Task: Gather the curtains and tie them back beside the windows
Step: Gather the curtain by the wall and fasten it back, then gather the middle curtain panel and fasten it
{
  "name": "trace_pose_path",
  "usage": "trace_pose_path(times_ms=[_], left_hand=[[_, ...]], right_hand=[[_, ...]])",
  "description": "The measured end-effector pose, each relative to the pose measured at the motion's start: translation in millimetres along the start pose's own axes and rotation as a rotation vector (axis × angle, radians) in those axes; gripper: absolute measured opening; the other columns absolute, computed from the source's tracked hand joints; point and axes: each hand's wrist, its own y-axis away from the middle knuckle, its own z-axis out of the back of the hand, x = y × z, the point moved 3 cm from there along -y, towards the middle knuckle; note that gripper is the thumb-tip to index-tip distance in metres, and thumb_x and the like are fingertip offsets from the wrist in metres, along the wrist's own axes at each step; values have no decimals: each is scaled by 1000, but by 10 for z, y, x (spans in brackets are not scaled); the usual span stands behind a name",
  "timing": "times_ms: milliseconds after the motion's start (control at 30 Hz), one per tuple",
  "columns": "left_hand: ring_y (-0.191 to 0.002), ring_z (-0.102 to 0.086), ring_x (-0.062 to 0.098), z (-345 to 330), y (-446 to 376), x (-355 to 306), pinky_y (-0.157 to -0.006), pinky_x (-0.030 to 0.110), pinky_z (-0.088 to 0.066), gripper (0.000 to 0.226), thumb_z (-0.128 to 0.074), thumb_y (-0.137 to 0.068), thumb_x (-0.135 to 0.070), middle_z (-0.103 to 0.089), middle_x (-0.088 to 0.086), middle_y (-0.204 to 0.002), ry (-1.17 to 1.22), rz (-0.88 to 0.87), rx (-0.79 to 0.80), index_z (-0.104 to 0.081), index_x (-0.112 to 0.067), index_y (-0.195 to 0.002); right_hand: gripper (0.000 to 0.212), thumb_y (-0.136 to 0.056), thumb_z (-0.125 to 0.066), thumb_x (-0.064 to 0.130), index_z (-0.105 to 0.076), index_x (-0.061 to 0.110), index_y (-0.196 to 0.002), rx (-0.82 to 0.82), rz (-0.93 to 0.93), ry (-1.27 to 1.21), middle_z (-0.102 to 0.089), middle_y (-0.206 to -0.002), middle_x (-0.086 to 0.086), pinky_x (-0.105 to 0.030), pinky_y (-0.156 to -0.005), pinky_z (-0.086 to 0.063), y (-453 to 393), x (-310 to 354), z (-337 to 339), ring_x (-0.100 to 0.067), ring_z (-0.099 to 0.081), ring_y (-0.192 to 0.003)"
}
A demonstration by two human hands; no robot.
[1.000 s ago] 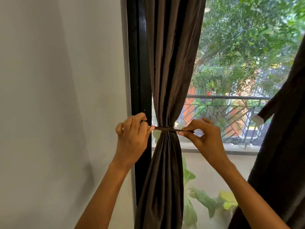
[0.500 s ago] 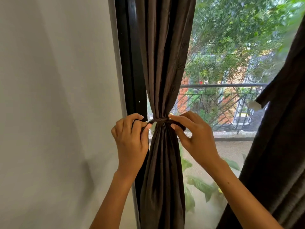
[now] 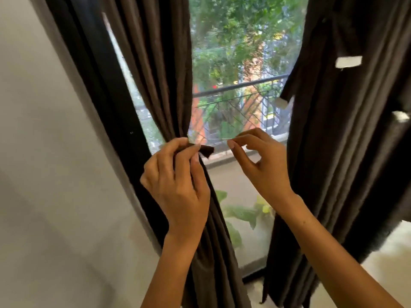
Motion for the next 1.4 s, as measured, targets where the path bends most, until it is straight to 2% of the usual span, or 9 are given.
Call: trace_pose_path(times_ms=[200, 300, 433, 567, 733, 867, 967, 1200, 1400], left_hand=[[-101, -47, 23, -418, 34, -759, -83, 31, -28, 13, -59, -89, -10, -63, 5, -113, 95, -102, -40, -69, -16, -94], [-100, -54, 27, -740, -40, -1065, -88, 28, -28, 15, -54, -92, -9, -63, 5, -107, 237, -74, 68, -68, -13, -96], [-96, -54, 25, -1213, -177, -1652, -83, 31, -35, 14, -53, -92, -9, -64, 1, -101, 326, -29, 74, -66, -14, -95], [-94, -57, 26, -1618, -440, -2143, -82, 33, -37, 17, -50, -92, -14, -65, 1, -99, 323, 14, -16, -66, -14, -93], [-95, -50, 15, -1841, -931, -2676, -83, 17, -28, 14, -54, -88, -11, -63, -3, -98, 254, -7, -151, -66, -16, -92], [-93, -38, 4, -1931, -1507, -3076, -80, 20, -24, 12, -54, -87, -17, -61, -3, -98, 182, -63, -202, -65, -17, -92], [-93, -34, 2, -1951, -2089, -3362, -78, 22, -24, 11, -53, -88, -24, -59, -7, -99, 143, -111, -241, -63, -21, -92], [-106, -44, 20, -1905, -3292, -3754, -82, 27, -28, 13, -55, -91, -20, -57, 1, -111, -70, -233, -271, -61, -19, -102], [-110, -40, 21, -1800, -3664, -3756, -88, 31, -35, 27, -49, -93, -41, -50, 1, -118, -244, -231, -245, -54, -21, -111]], right_hand=[[19, -93, -63, 23, -72, 7, -87, -77, -31, 124, -65, -85, -3, -37, -63, -51, -42, -424, 742, -13, -62, -76], [15, -92, -65, 18, -71, 7, -86, -129, -29, 149, -65, -85, -3, -29, -63, -51, -140, -612, 1158, -12, -62, -73], [13, -91, -65, 18, -71, 10, -84, -183, -17, 114, -64, -81, 1, -21, -61, -47, -385, -985, 1839, -7, -60, -70], [12, -91, -66, 16, -71, 10, -81, -196, 65, 40, -63, -78, 3, -32, -59, -50, -806, -1435, 2427, -11, -62, -69], [11, -89, -66, 19, -70, 18, -79, -240, 121, -50, -61, -78, 11, -25, -56, -50, -1416, -1767, 2844, -6, -60, -68], [11, -89, -66, 21, -70, 17, -79, -288, 206, -75, -60, -77, 11, -13, -58, -41, -2043, -1723, 3033, -1, -57, -65], [14, -89, -64, 25, -71, 17, -81, -358, 245, -85, -62, -78, 10, -14, -59, -42, -2620, -1550, 3151, -2, -57, -65], [18, -90, -61, 31, -71, 18, -85, -461, 302, 25, -53, -80, 13, -9, -54, -26, -3926, -993, 3351, -2, -46, -64], [19, -91, -59, 31, -71, 17, -85, -483, 354, 62, -58, -83, 8, -17, -51, -31, -4352, -649, 3411, -8, -53, -66]])
